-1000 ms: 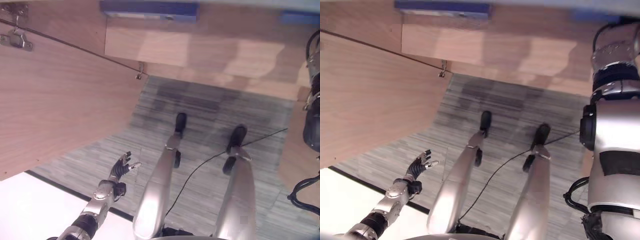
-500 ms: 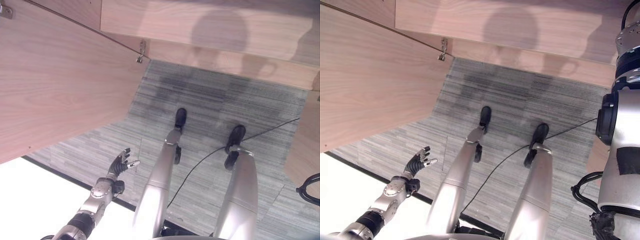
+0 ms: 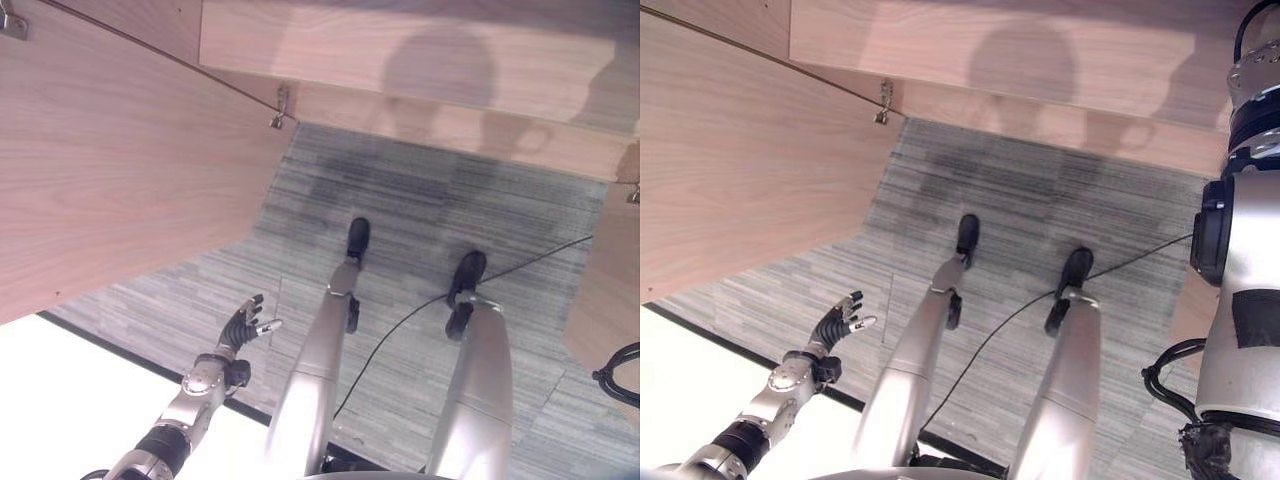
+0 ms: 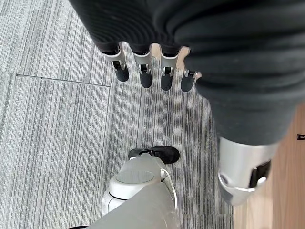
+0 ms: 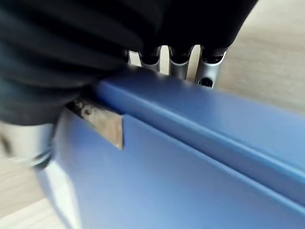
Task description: Put the empty folder in the office cabinet
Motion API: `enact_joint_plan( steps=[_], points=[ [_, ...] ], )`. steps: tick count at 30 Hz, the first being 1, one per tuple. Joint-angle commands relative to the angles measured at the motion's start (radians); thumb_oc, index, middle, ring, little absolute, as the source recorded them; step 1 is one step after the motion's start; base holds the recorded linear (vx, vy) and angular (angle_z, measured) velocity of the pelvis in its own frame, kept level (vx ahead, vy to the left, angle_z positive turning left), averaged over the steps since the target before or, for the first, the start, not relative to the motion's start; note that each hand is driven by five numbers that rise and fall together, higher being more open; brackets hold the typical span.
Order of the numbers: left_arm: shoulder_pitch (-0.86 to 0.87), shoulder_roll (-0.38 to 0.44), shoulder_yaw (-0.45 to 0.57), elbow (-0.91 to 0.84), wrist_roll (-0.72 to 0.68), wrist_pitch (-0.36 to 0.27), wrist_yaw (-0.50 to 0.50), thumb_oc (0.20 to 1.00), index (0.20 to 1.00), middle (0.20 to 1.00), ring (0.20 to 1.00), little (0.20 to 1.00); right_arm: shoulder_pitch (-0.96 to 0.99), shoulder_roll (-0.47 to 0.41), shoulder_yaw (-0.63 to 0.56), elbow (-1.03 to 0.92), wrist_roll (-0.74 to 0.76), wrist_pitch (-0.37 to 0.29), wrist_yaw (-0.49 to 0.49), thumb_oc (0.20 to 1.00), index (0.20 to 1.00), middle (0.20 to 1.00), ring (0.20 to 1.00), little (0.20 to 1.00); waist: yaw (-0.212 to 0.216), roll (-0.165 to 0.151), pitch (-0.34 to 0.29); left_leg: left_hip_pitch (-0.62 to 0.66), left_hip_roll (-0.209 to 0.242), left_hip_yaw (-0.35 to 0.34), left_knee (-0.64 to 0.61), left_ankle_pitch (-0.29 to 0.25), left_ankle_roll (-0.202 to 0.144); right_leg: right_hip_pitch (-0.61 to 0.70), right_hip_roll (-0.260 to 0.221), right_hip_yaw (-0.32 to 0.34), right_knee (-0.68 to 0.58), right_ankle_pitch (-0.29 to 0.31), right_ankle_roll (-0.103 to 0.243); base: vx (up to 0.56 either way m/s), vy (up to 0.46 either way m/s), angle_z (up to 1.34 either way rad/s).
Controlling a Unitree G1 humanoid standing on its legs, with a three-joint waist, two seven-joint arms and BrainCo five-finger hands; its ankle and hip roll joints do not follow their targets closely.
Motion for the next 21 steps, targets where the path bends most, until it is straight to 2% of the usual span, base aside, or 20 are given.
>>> enact_joint_plan(
  steps=[1, 4, 8, 15, 21],
  points=[
    [0.004, 0.081, -0.015, 0.060, 0.043, 0.001, 0.003, 1.000, 1.000, 1.000, 1.000, 1.000, -0.111, -0.055, 0.169, -0.066, -0.110, 0.056, 0.083, 1.000, 1.000, 1.000, 1.000, 1.000, 0.067, -0.035, -0.024, 0.091, 0.060, -0.006, 0.054, -0.220, -0.034, 0.117, 0.007, -0.013, -0.037, -0.051, 0.014, 0.00, -0.006, 0.04],
    [0.003, 0.091, -0.025, 0.055, 0.054, 0.009, 0.003, 1.000, 1.000, 1.000, 1.000, 1.000, -0.118, -0.072, 0.177, -0.010, -0.142, 0.106, 0.059, 1.000, 1.000, 1.000, 1.000, 1.000, 0.068, -0.034, -0.027, 0.101, 0.058, -0.008, 0.039, -0.217, -0.035, 0.125, 0.005, -0.016, -0.048, -0.047, 0.015, 0.00, 0.000, 0.07],
    [0.006, 0.097, -0.026, 0.049, 0.060, 0.013, 0.007, 1.000, 1.000, 1.000, 1.000, 1.000, -0.106, -0.075, 0.165, 0.009, -0.140, 0.123, 0.036, 1.000, 1.000, 1.000, 1.000, 1.000, 0.071, -0.034, -0.030, 0.113, 0.060, -0.008, 0.017, -0.208, -0.034, 0.136, 0.004, -0.020, -0.065, -0.040, 0.017, 0.00, 0.001, 0.06],
    [0.016, 0.083, -0.039, 0.059, 0.086, 0.022, 0.014, 1.000, 1.000, 1.000, 1.000, 1.000, -0.059, -0.097, 0.160, 0.119, -0.207, 0.233, 0.009, 1.000, 1.000, 1.000, 1.000, 1.000, 0.083, -0.021, -0.040, 0.162, 0.055, -0.014, -0.085, -0.163, -0.037, 0.165, -0.002, -0.027, -0.118, -0.027, 0.021, 0.00, -0.002, 0.02],
    [0.018, 0.048, -0.057, 0.081, 0.105, 0.029, 0.027, 1.000, 1.000, 1.000, 1.000, 1.000, 0.004, -0.076, 0.100, 0.139, -0.209, 0.244, -0.050, 1.000, 1.000, 1.000, 1.000, 1.000, 0.092, -0.010, -0.045, 0.210, 0.062, -0.019, -0.140, -0.140, -0.034, 0.204, -0.008, -0.039, -0.146, -0.020, 0.028, 0.00, 0.002, 0.01]
  ],
)
